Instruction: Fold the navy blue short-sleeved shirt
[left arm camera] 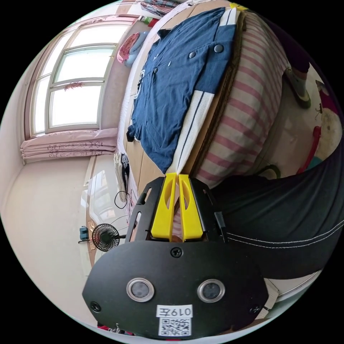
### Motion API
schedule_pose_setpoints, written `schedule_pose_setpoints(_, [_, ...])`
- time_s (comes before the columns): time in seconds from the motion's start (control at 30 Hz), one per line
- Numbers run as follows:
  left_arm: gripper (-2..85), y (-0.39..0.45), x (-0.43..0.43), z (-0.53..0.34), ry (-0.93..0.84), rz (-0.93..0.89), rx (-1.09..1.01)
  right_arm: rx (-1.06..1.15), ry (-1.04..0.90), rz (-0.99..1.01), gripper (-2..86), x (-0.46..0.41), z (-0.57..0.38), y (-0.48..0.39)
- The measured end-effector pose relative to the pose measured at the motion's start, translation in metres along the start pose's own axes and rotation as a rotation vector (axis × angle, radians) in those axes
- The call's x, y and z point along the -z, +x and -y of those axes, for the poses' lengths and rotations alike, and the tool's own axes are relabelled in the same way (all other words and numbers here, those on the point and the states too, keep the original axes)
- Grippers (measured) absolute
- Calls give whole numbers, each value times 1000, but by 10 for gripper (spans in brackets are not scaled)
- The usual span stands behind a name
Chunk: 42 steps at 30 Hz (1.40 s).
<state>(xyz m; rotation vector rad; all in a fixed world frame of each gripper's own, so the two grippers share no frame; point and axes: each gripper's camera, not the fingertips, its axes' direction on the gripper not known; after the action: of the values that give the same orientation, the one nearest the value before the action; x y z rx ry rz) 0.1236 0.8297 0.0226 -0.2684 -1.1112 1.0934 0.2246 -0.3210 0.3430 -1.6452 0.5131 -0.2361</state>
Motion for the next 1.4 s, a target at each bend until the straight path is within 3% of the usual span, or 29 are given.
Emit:
schedule_pose_setpoints(0.57, [6,-22,-23,-27,63,-44,132,-48,22,-13,-10,-42,-33,-32])
schedule_pose_setpoints(0.9, [6,-29,-56,-39,39,-52,61,-9,1,9,-8,-93,-68,-62])
schedule_pose_setpoints(1.13, [9,-43,-75,-67,99,-24,95,17,60,-97,29,-124,-103,-104])
schedule_pose_setpoints(1.33, [10,-60,-96,-112,89,-64,105,-59,85,0,12,-146,-160,-108])
schedule_pose_setpoints(1.4, [9,-90,-105,-141,138,-116,240,-162,104,81,-2,-155,-181,-92])
